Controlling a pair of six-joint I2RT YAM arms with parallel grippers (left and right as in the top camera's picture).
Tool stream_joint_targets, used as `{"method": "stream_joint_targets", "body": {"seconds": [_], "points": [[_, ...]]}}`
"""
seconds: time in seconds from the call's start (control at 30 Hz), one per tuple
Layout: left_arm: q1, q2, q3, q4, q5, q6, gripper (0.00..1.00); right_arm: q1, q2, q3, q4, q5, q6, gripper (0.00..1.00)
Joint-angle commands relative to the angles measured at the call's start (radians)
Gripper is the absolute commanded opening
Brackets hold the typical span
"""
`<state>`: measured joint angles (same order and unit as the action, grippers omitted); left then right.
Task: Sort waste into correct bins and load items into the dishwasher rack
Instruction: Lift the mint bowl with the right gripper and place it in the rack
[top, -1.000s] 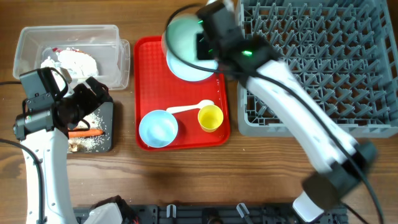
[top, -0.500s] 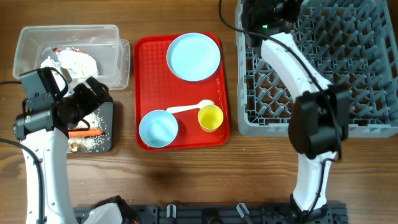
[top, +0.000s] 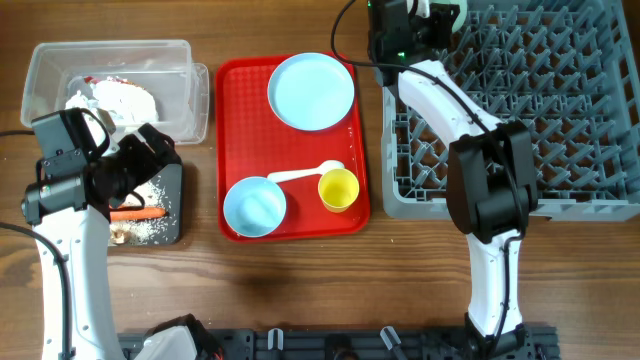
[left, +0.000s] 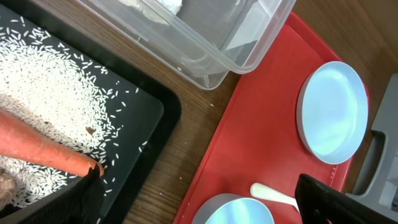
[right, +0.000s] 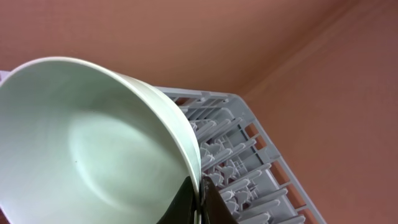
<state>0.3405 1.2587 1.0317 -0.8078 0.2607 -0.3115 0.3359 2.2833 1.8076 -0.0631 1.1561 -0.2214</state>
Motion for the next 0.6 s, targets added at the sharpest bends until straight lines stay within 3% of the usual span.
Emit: {"method": "stream_joint_targets", "body": {"seconds": [0.0,0.3,0.57], "points": [[0.002,0.001,0.007,0.003,0.015,0.019,1.00,0.006,0.034,0.010,-0.050,-0.059,0.025,0.04],[0.002,0.001,0.007,0.003,0.015,0.019,1.00,-0.027,0.034,0.010,-0.002,-0.058,0.037,0.04],[0.002,0.001,0.007,0.003,0.016,0.019,1.00,-0.009,0.035,0.010,-0.061,-0.100,0.037,0.04]]}}
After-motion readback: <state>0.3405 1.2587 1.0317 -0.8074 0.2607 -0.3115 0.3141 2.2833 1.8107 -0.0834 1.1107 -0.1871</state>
